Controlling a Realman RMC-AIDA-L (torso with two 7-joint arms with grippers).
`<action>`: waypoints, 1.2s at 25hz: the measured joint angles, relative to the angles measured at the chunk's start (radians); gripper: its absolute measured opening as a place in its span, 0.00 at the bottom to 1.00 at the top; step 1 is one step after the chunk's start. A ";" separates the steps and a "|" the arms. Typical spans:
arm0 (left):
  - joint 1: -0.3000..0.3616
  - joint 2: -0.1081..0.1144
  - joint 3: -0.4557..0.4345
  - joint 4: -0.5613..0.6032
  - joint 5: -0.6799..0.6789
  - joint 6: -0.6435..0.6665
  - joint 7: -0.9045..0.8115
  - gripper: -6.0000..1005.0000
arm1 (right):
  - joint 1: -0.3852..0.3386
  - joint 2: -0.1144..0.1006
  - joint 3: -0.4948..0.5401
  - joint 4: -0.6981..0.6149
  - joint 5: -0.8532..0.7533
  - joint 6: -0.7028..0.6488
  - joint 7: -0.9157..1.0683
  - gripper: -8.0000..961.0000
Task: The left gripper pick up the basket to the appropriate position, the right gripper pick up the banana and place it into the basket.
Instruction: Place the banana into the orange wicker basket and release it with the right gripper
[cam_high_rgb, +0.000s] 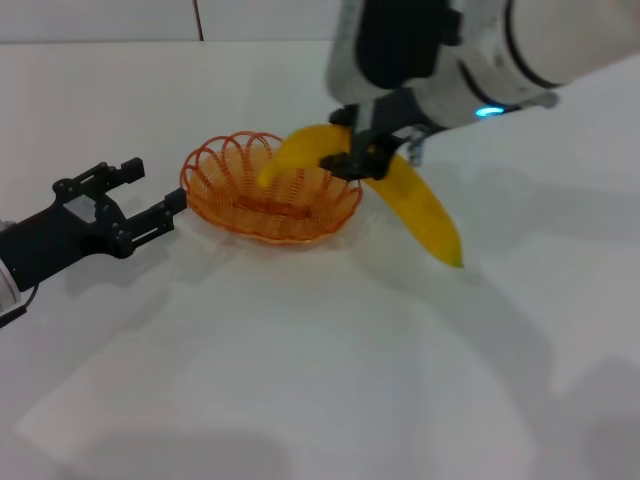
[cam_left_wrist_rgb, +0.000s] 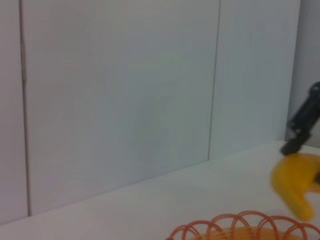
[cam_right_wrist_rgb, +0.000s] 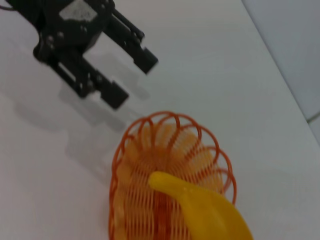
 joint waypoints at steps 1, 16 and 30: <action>-0.002 0.000 0.001 -0.002 0.001 0.000 0.000 0.74 | 0.020 0.000 -0.013 0.023 0.000 0.016 0.006 0.51; -0.007 -0.001 0.002 -0.014 0.007 -0.004 0.005 0.74 | 0.141 0.006 -0.126 0.134 0.018 0.160 0.060 0.51; -0.005 -0.001 0.001 -0.016 0.002 -0.005 0.005 0.74 | 0.197 0.006 -0.160 0.242 0.044 0.258 0.060 0.51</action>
